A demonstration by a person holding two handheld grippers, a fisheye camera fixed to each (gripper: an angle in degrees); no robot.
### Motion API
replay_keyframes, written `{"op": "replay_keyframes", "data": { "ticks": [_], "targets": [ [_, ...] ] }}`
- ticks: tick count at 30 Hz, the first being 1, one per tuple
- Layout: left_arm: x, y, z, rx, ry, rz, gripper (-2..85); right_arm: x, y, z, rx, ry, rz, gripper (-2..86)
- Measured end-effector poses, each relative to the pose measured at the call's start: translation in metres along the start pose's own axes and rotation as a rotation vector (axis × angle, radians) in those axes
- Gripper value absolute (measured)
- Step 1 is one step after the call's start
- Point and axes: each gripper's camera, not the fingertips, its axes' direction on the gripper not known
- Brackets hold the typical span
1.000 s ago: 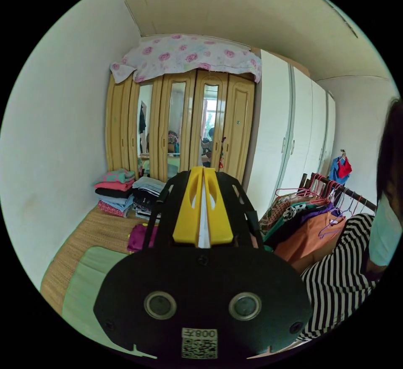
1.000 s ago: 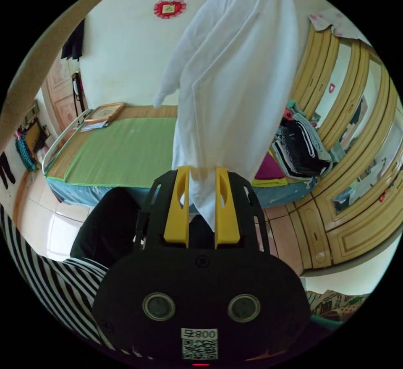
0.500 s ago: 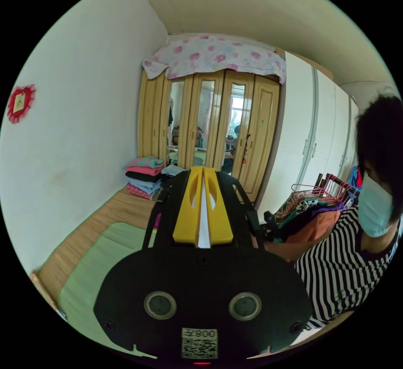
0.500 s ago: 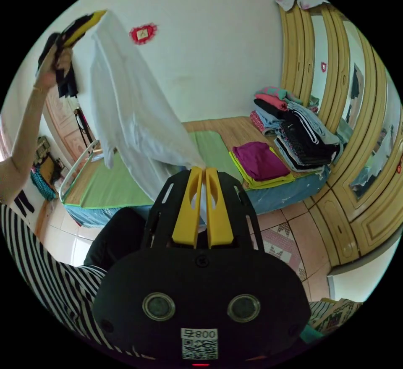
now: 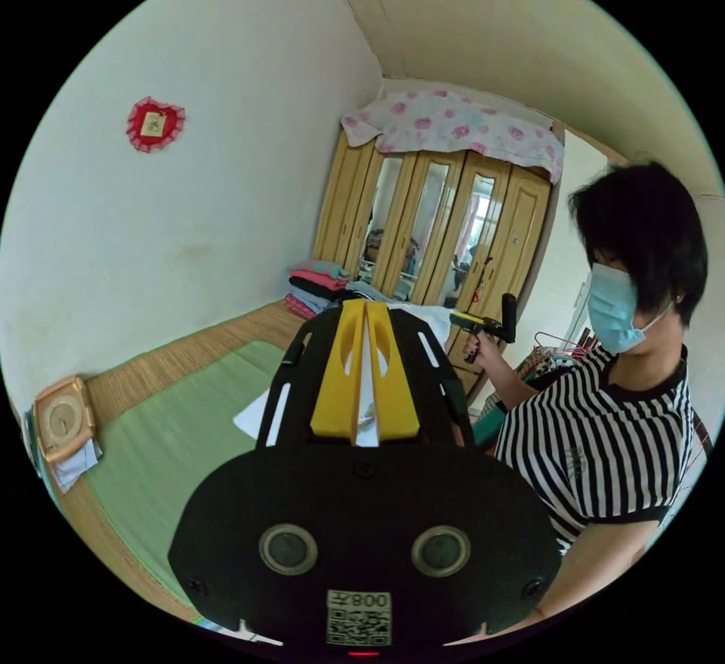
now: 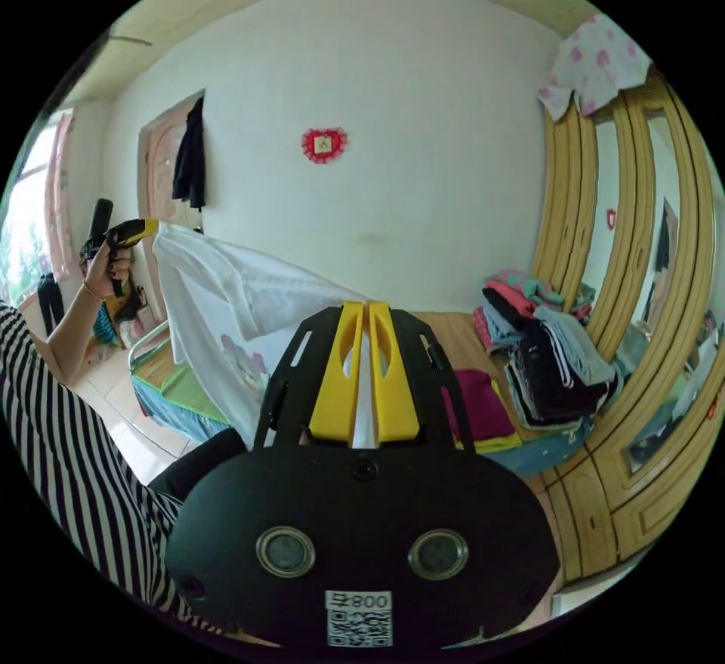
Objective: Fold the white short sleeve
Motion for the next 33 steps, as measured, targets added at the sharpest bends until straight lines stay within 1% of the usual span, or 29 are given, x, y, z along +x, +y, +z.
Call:
{"op": "replay_keyframes", "data": {
  "ticks": [4, 6, 9, 14, 18, 22, 27, 31, 33],
  "targets": [
    [0.022, 0.010, -0.050, 0.105, -0.031, 0.059, 0.1, -0.030, -0.016, -0.028, 0.130, 0.014, -0.095, 0.3],
    [0.040, 0.013, -0.084, 0.193, -0.056, 0.124, 0.1, -0.043, -0.020, -0.042, 0.193, 0.020, -0.132, 0.1],
    [0.060, 0.016, -0.118, 0.263, -0.107, 0.203, 0.0, -0.064, -0.024, -0.062, 0.290, 0.031, -0.186, 0.1],
    [0.075, 0.021, -0.152, 0.329, -0.179, 0.292, 0.0, -0.099, -0.024, -0.075, 0.421, 0.071, -0.253, 0.2],
    [0.064, 0.026, -0.168, 0.354, -0.220, 0.317, 0.0, -0.115, -0.019, -0.064, 0.480, 0.063, -0.279, 0.2],
    [0.037, 0.027, -0.172, 0.356, -0.239, 0.303, 0.0, -0.132, -0.017, -0.023, 0.486, 0.073, -0.313, 0.3],
    [-0.024, 0.021, -0.167, 0.335, -0.264, 0.255, 0.1, -0.146, -0.016, 0.050, 0.468, 0.074, -0.342, 0.4],
    [-0.084, 0.008, -0.150, 0.293, -0.293, 0.216, 0.1, -0.149, -0.023, 0.148, 0.410, 0.068, -0.352, 0.4],
    [-0.138, -0.003, -0.132, 0.255, -0.325, 0.168, 0.1, -0.147, -0.028, 0.202, 0.364, 0.041, -0.350, 0.5]
  ]
}}
